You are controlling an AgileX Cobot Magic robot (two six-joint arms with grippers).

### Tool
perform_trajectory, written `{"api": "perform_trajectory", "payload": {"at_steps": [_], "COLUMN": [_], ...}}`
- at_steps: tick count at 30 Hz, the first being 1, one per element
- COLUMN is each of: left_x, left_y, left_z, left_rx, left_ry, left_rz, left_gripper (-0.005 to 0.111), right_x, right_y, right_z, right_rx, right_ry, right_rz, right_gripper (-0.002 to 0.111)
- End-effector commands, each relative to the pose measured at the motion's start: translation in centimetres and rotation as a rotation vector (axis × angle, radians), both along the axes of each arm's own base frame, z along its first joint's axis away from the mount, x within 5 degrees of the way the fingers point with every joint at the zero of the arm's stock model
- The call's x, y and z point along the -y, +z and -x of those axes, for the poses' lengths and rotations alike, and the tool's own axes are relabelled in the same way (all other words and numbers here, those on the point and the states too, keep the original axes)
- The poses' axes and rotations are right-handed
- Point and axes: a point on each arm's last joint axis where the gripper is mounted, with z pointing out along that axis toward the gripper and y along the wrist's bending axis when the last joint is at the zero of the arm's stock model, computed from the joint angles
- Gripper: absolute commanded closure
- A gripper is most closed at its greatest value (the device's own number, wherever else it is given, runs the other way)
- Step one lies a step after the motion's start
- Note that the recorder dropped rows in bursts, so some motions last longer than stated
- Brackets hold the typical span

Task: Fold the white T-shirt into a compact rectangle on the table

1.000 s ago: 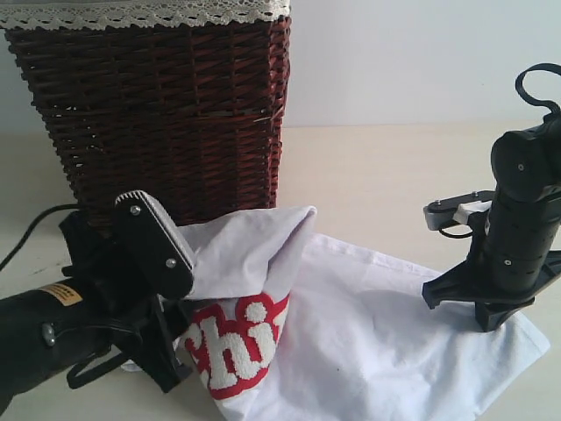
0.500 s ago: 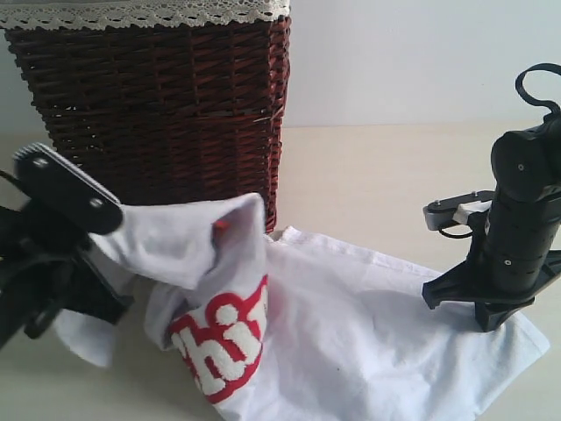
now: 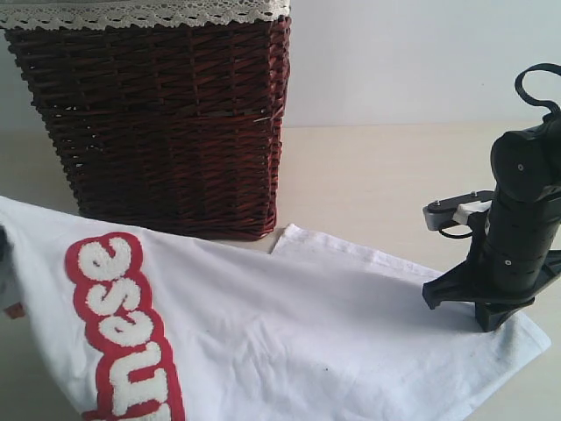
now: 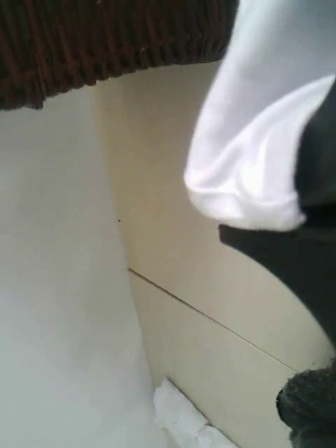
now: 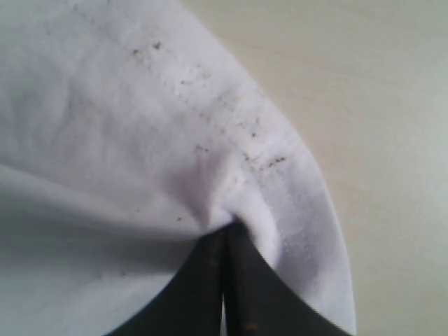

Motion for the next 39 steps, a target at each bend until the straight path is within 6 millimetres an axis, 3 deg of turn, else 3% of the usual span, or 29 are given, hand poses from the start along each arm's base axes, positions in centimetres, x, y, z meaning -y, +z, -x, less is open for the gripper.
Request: {"api": "perform_trajectory", "payload": {"at_steps": [1,2,4,6,7,13,18,20,22,26,29,33,39], "left_x": [-1.2,-1.3,-1.3,-0.4,0.2,3.8,7.6,8.3,8.1,4.9,2.9,3.0,6.7], "left_y": [-0.3,-0.3,-0.3,-0.8,-1.0,-0.9,-0.6,-0.9,-1.0,-0.9,-0.1,0.9,0.3], "left_z": [0.2,0.1,0.1,-0.2,-0.3,0.0,2.8,3.3,3.0,1.0,0.8,1.8,4.8], "left_rx": [0.093,0.1,0.104,0.032,-0.01,-0.209,-0.397,-0.442,-0.433,-0.32,-0.235,-0.203,-0.372], "left_ry": [0.075,0.086,0.082,-0.027,-0.081,-0.458,-0.948,-1.023,-0.987,-0.579,-0.431,-0.534,-1.001], "left_rz": [0.097,0.115,0.114,0.134,0.17,0.268,0.413,0.444,0.418,0.37,0.297,0.383,0.578], "left_gripper": [0.092,0.086,0.063,0.04,0.034,0.041,0.053,0.056,0.055,0.055,0.055,0.055,0.056], "right_x": [0.3,0.3,0.3,0.3,0.3,0.3,0.2,0.2,0.1,0.1,0.1,-0.1,-0.3], "right_y": [-0.6,-0.6,-0.6,-0.6,-0.6,-0.5,0.3,0.8,1.3,2.4,3.1,3.2,3.2], "right_z": [0.3,0.3,0.3,0.3,0.3,0.2,0.1,0.0,-0.1,-0.1,-0.3,-0.5,-0.5], "right_rx": [-0.04,-0.04,-0.04,-0.04,-0.04,-0.033,-0.003,0.014,0.026,0.057,0.097,0.112,0.11], "right_ry": [0.005,0.005,0.005,0.005,0.005,0.005,0.005,0.003,0.001,0.003,0.004,-0.008,0.001], "right_rz": [0.015,0.015,0.015,0.015,0.015,0.014,0.0,-0.006,-0.009,-0.016,-0.026,-0.046,-0.066], "right_gripper": [0.108,0.108,0.108,0.108,0.108,0.108,0.108,0.108,0.108,0.108,0.108,0.108,0.108]}}
